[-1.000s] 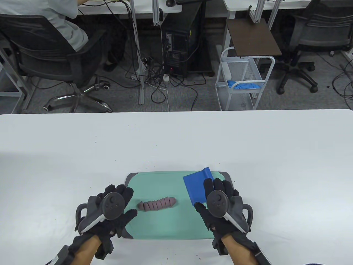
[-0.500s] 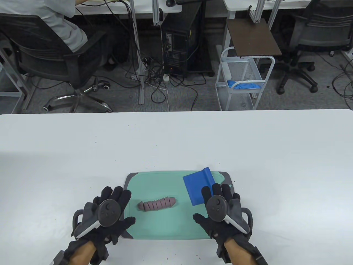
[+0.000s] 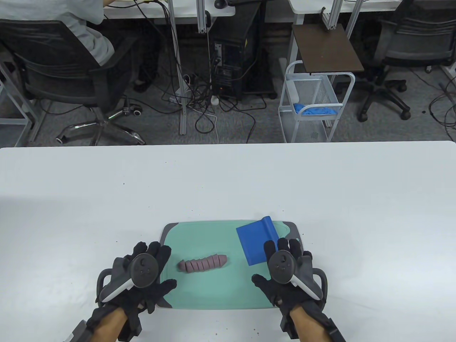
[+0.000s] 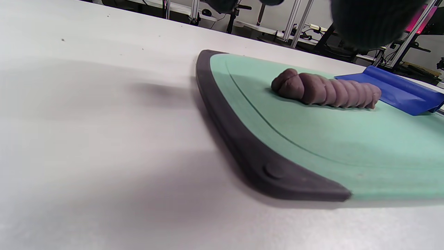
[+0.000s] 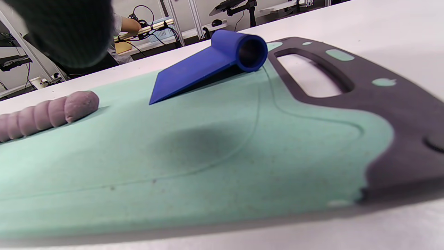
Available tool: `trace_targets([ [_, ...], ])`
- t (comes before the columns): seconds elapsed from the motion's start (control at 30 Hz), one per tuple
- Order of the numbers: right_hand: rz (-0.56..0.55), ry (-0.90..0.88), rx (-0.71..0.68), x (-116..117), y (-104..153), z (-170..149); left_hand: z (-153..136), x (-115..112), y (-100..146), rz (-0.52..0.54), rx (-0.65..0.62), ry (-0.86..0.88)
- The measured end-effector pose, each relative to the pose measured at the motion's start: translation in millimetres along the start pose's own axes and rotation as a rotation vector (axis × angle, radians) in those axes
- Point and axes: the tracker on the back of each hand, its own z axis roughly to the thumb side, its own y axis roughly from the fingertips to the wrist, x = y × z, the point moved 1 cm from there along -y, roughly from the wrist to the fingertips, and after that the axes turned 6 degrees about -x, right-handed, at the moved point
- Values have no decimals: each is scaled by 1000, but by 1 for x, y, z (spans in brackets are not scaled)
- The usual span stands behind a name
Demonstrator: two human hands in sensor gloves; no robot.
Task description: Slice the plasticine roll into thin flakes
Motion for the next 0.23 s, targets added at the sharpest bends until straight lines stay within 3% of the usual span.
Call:
trace_targets([
  [0.23, 15, 3, 10, 0, 1, 1, 1, -2, 0, -14, 3, -5],
])
